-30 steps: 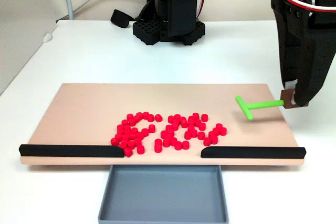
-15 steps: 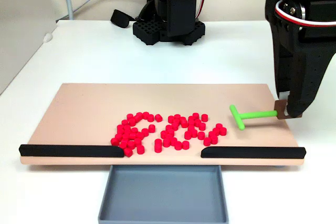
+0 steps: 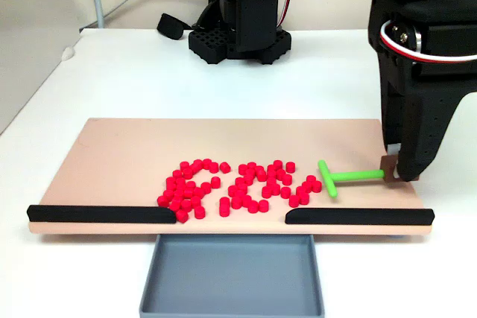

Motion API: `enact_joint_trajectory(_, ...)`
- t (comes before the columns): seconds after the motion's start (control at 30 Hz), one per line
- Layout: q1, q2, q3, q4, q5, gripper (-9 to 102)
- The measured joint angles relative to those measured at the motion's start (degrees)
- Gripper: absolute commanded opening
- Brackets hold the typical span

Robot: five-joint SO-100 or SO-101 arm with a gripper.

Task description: Gather the left side granules

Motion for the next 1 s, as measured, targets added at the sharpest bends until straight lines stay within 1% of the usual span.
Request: enact_joint_trajectory(1.0, 0.00, -2.46, -1.23, 0.00, 0.97, 0)
